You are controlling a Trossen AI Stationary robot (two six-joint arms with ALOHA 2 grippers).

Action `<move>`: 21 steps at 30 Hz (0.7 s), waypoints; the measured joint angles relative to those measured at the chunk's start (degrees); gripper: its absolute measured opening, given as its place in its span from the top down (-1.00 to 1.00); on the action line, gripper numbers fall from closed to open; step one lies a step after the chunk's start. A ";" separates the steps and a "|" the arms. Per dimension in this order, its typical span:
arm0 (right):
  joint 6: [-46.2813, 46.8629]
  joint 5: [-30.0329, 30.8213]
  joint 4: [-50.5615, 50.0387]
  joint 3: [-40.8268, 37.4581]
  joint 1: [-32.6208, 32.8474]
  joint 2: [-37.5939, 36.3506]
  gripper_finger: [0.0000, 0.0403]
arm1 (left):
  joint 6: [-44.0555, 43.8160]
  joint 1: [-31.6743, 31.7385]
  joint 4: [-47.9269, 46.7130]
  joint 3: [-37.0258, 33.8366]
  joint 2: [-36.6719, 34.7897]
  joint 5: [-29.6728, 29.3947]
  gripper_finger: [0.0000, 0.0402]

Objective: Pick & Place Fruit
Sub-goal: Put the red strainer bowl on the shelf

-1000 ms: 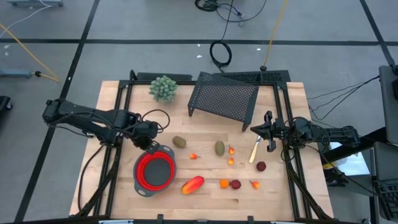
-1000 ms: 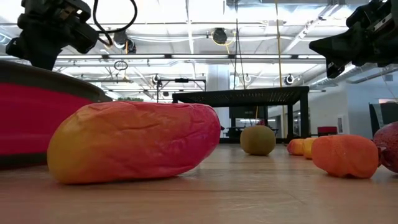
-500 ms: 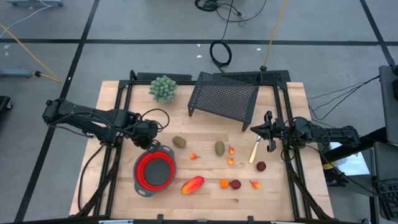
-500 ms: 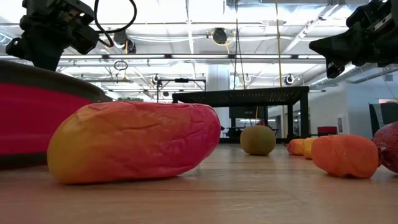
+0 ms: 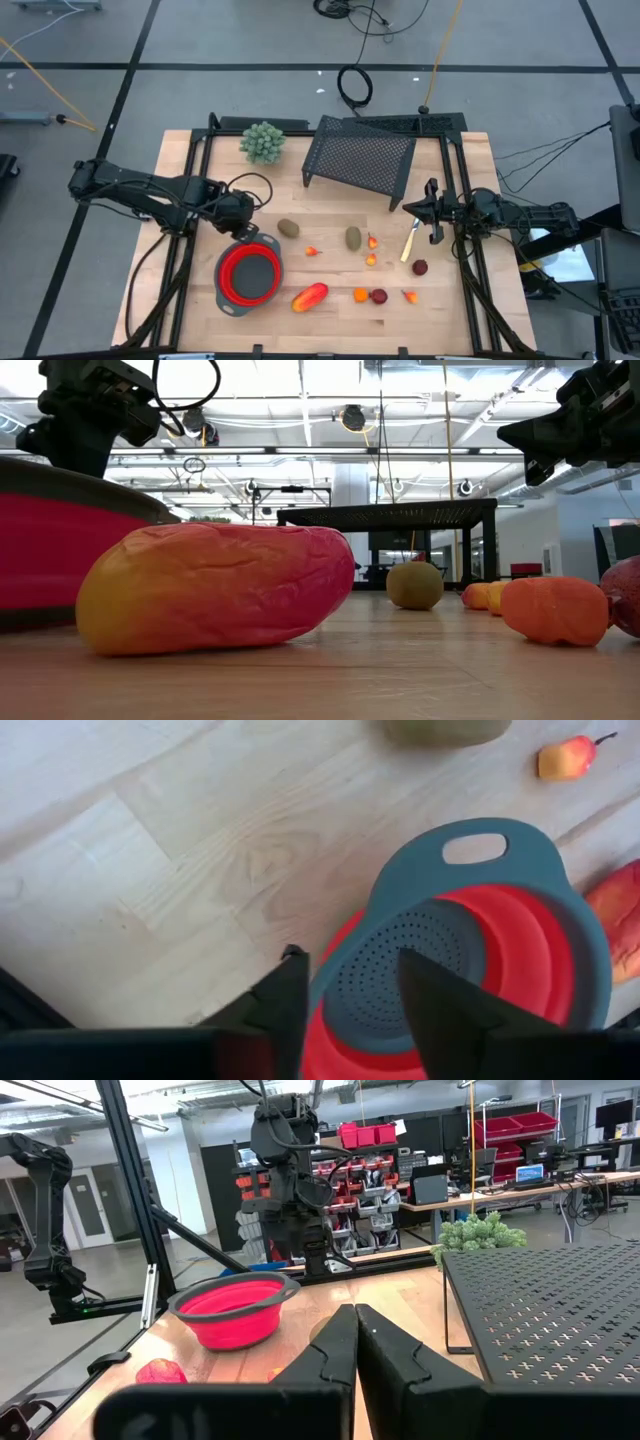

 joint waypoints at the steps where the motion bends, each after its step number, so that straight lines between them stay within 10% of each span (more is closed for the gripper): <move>1: 0.00 0.00 0.02 0.02 0.00 0.00 1.00 | 0.21 -0.02 0.02 0.00 0.00 0.06 0.11; 21: -1.90 0.00 -0.54 0.00 0.00 -0.02 1.00 | -0.35 -8.75 -5.00 -0.55 1.15 -1.47 -0.34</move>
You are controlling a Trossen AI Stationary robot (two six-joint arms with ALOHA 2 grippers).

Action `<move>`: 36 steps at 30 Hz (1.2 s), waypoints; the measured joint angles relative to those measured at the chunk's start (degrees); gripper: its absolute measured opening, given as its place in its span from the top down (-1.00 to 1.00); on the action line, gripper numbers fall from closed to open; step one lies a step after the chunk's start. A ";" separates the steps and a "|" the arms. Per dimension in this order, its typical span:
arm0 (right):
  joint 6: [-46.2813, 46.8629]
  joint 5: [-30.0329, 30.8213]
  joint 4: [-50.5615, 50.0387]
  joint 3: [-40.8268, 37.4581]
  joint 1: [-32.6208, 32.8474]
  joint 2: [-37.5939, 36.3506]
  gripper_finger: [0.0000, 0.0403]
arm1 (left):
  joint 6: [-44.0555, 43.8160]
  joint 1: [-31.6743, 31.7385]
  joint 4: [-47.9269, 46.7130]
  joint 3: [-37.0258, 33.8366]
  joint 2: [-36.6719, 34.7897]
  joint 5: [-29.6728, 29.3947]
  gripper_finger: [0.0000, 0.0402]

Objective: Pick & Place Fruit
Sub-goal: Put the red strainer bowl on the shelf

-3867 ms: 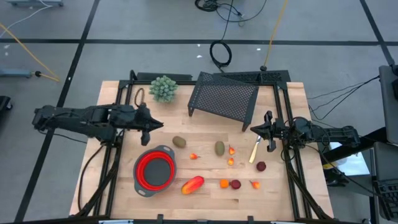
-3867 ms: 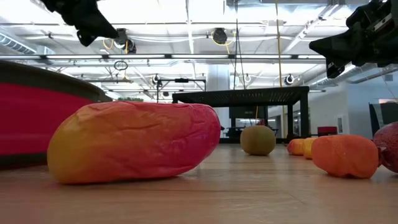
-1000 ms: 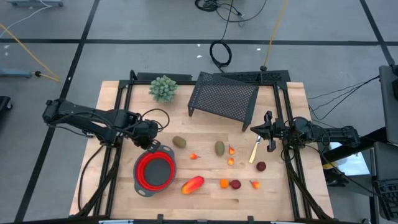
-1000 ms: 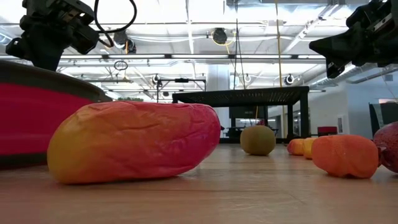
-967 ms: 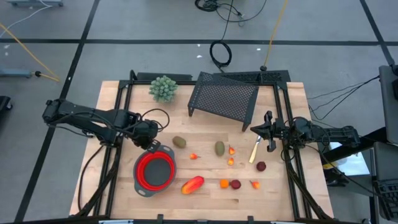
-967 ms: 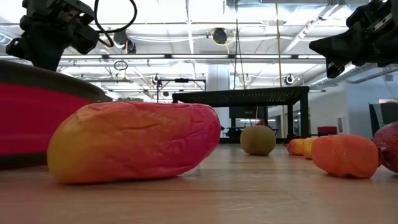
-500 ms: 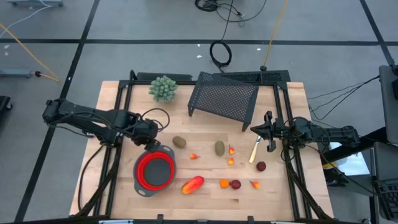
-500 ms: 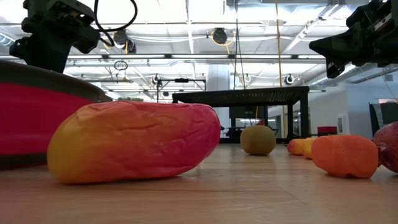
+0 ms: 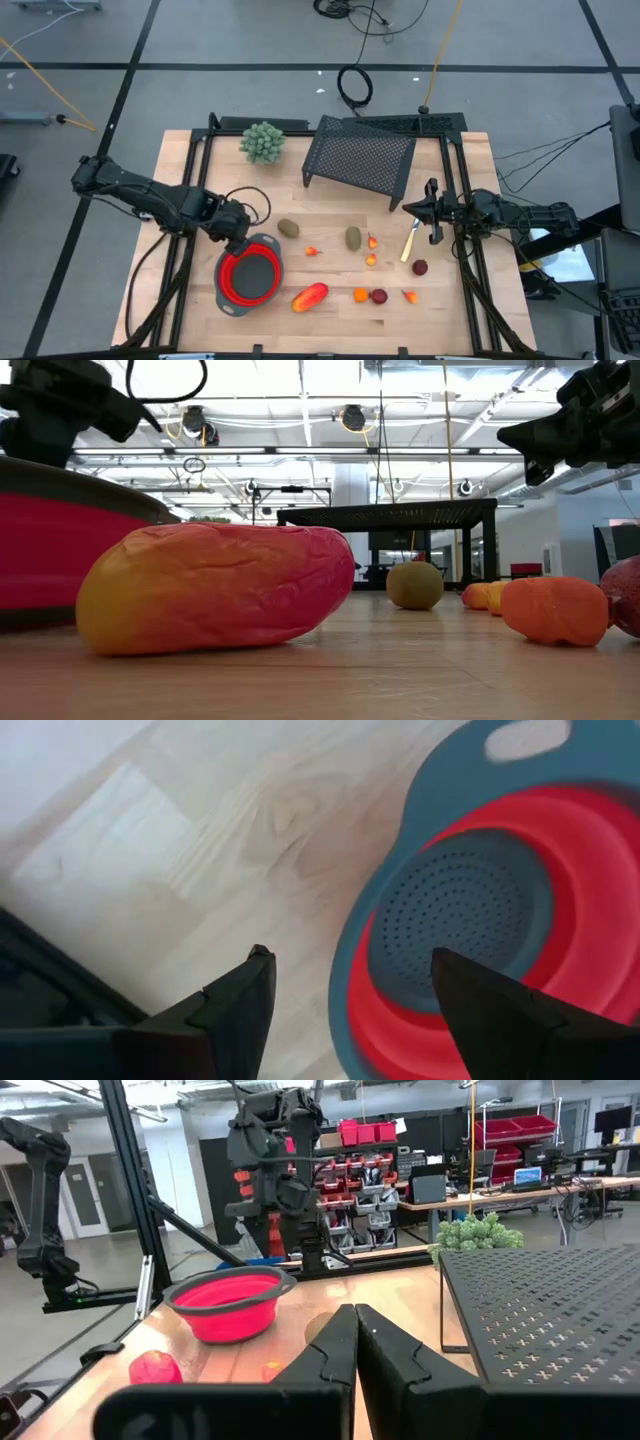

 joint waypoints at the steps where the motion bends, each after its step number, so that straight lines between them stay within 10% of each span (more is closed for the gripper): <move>1: -0.68 0.02 0.02 0.02 0.00 0.00 1.00 | -0.72 -0.68 0.21 -0.40 0.06 0.02 -0.34; 26: -2.03 0.00 0.03 0.01 0.00 0.00 1.00 | -17.66 -10.68 15.19 -14.84 0.44 2.58 -0.33; 36: -1.97 0.00 0.03 0.00 0.00 0.00 1.00 | -17.25 -10.68 15.33 -15.65 0.44 2.62 0.33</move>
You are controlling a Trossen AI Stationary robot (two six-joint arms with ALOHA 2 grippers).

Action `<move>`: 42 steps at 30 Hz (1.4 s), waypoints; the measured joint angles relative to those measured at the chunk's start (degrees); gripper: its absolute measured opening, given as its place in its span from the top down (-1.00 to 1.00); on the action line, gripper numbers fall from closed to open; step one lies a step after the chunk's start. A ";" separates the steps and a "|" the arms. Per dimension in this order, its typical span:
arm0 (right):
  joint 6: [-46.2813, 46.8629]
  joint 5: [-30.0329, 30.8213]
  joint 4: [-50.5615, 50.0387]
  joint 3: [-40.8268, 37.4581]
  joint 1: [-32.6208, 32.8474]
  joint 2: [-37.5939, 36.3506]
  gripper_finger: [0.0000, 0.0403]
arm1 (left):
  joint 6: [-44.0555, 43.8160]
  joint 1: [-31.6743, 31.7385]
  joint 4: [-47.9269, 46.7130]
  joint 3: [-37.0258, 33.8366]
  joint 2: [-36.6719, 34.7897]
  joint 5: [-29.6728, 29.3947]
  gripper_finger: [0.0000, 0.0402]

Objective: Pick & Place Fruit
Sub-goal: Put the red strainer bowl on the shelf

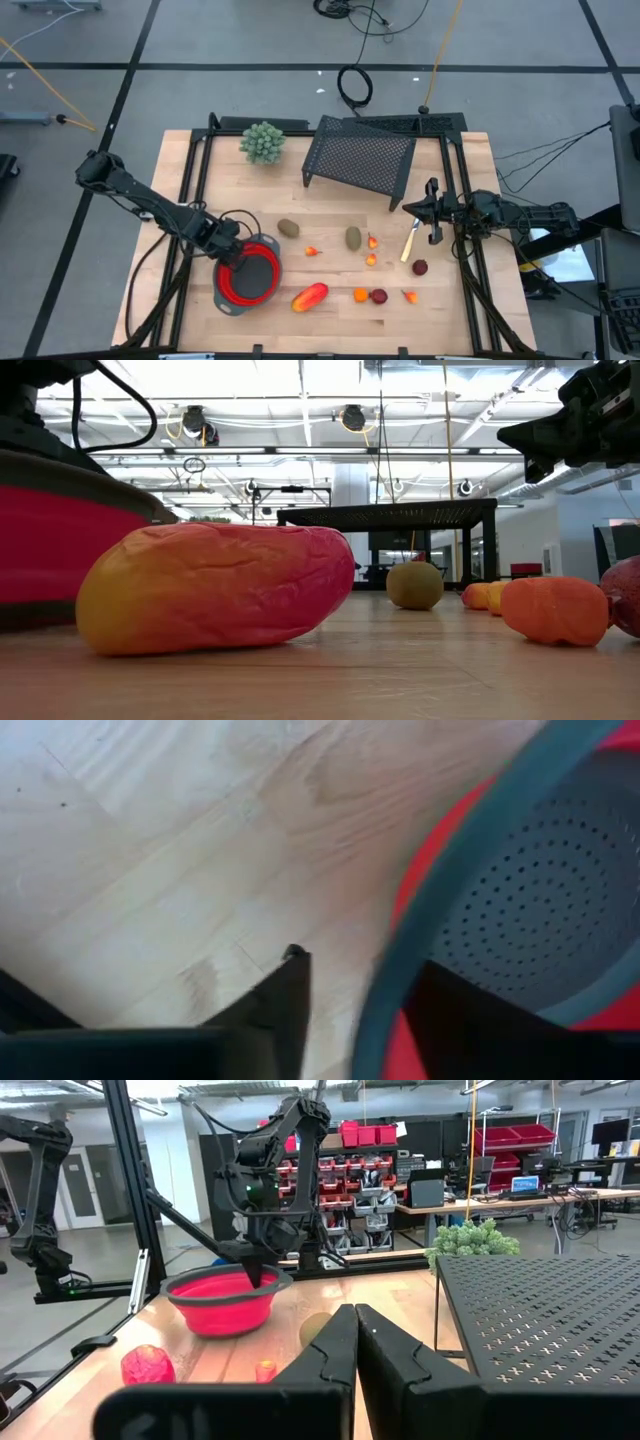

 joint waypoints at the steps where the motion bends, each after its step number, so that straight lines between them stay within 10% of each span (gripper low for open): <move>1: 0.00 0.00 0.00 0.01 0.00 0.00 1.00 | 0.00 0.02 -0.03 0.00 0.00 0.00 0.43; 7: 0.00 0.00 0.01 0.01 0.00 0.00 1.00 | 0.83 0.00 1.18 0.04 -0.12 -0.42 0.94; 21: 0.00 0.00 0.05 0.00 0.00 0.00 1.00 | 3.26 0.54 1.27 7.87 -3.09 3.45 0.99; 42: 0.01 -0.01 0.07 0.01 0.02 0.01 1.00 | 21.38 14.38 1.20 29.69 0.00 -10.60 1.00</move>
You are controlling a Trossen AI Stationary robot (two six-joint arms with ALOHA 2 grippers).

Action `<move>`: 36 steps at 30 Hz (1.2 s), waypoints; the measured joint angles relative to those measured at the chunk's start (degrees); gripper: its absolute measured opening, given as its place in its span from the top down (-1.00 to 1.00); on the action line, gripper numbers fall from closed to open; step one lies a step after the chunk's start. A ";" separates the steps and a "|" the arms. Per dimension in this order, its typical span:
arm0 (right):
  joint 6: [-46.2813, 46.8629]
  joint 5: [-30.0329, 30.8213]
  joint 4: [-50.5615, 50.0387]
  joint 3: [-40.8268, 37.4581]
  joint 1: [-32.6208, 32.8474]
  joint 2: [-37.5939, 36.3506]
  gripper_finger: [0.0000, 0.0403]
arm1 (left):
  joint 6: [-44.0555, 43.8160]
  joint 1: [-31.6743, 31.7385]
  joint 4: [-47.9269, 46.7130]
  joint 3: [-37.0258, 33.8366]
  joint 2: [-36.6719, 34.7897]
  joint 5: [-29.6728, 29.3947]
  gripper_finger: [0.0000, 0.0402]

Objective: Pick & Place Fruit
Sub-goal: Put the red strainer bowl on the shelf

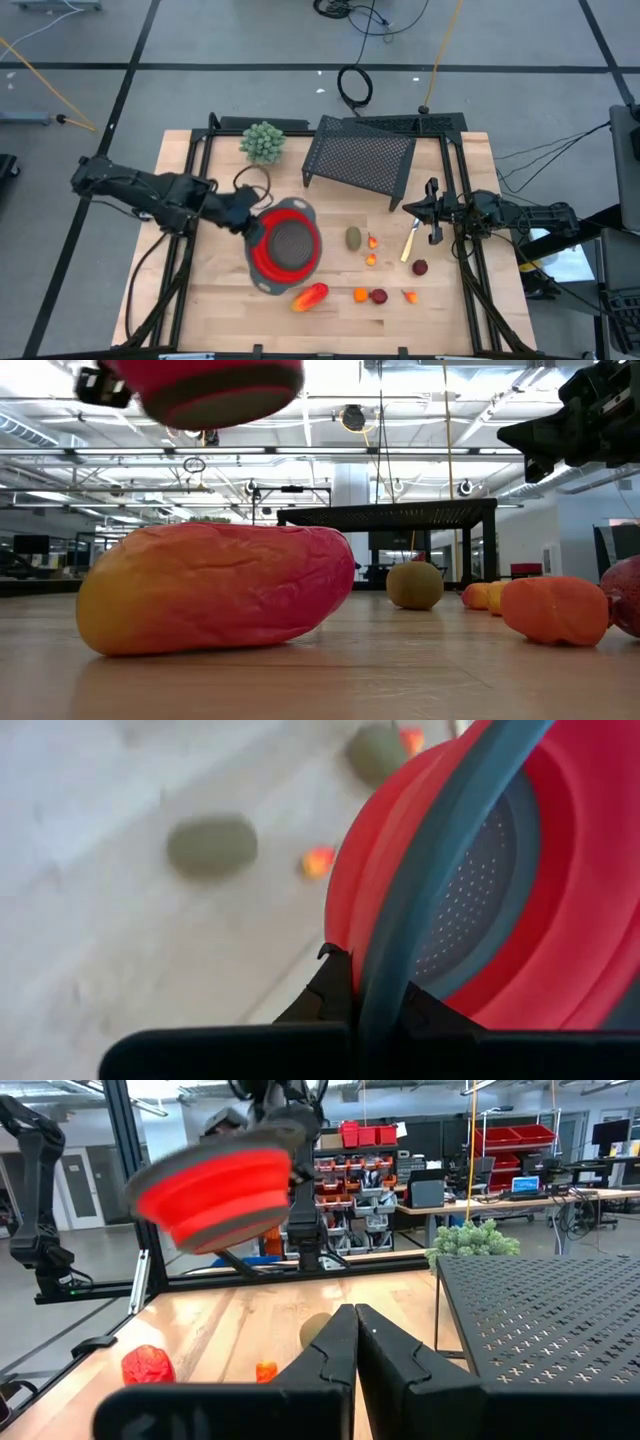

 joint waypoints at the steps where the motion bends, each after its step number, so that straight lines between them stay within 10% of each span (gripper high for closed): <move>1: 0.01 0.00 0.01 -0.01 0.00 0.01 1.00 | 2.04 1.46 0.06 1.15 0.86 0.05 1.00; 22: 0.00 0.00 0.03 -0.01 0.00 0.00 1.00 | 44.87 29.72 -10.74 36.02 28.06 11.68 1.00; 36: 0.01 -0.01 0.02 0.01 0.00 0.01 1.00 | 51.76 35.91 -24.89 58.85 43.28 15.66 1.00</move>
